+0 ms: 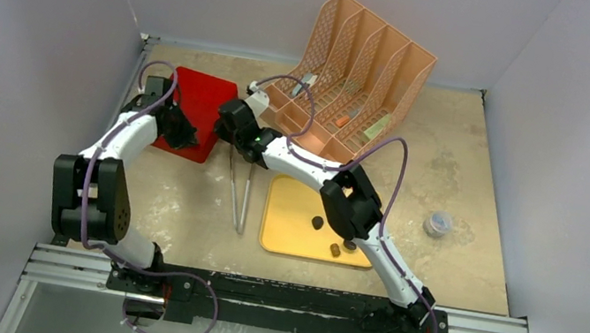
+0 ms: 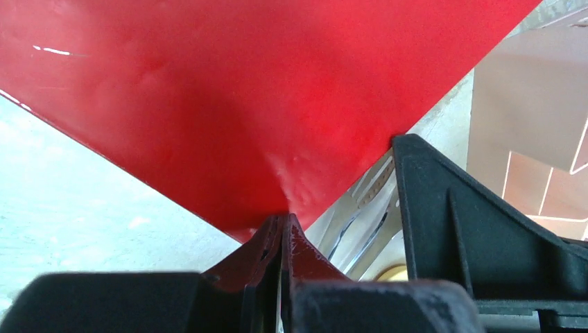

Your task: Pack the chocolate

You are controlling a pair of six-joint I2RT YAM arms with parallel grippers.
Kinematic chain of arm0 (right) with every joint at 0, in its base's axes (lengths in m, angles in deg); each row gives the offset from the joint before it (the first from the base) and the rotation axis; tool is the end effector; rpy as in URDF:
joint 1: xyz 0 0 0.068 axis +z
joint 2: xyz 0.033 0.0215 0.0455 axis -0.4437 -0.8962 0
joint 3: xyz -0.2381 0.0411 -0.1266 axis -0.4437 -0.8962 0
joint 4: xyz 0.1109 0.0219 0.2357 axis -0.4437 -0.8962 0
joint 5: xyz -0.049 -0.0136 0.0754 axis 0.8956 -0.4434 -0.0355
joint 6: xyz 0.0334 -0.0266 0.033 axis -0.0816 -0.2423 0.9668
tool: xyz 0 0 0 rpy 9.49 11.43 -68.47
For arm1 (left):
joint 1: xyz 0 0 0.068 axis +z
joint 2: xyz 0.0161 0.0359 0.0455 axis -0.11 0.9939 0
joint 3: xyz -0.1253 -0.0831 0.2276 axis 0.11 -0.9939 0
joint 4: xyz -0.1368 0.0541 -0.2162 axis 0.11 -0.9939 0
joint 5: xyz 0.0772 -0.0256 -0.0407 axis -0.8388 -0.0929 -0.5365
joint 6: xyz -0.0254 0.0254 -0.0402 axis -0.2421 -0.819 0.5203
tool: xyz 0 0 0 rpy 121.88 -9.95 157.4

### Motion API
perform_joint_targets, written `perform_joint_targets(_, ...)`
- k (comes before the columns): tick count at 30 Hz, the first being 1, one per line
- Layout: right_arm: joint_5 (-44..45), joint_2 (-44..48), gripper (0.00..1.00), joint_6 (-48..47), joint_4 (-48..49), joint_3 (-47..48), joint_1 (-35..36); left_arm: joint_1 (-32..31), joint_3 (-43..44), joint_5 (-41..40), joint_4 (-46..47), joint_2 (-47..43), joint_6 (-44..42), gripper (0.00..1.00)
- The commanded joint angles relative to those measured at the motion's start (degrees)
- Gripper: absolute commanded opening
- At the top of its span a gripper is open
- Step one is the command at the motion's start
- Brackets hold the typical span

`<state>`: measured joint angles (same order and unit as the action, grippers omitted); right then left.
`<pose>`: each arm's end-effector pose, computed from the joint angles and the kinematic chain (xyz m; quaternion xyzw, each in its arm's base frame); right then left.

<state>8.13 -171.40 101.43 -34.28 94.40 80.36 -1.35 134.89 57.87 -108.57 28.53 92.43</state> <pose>0.3508 0.4597 0.1967 0.1414 0.8139 0.3567 0.4362 0.3095 0.0232 0.2190 -0.3706 0.8901 -0.1297 0.2313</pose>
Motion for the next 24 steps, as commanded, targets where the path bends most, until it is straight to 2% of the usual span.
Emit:
perform_joint_targets(1,1.3,1.9,0.29,-2.1,-5.5,-1.6,-0.4,-1.2,-4.4,-2.5,-0.9,0.9,-1.2,0.00)
perform_joint_targets(7,2.0,4.2,0.31,-4.2,-3.2,-2.7,-0.4,-1.2,6.8,-2.8,-4.5,-0.3,-0.5,0.00)
perform_joint_targets(14,-0.5,12.9,0.46,-14.2,5.9,-7.0,-0.9,0.2,15.8,-5.0,-1.6,-1.3,0.7,0.00)
perform_joint_targets(18,-0.6,22.0,0.53,-20.9,13.6,-16.7,-0.9,0.6,19.4,-5.8,2.4,1.0,1.2,0.00)
perform_joint_targets(24,-0.2,35.9,0.74,-28.5,19.8,-31.1,-0.9,-0.2,28.2,-7.1,5.3,9.3,0.6,0.00)
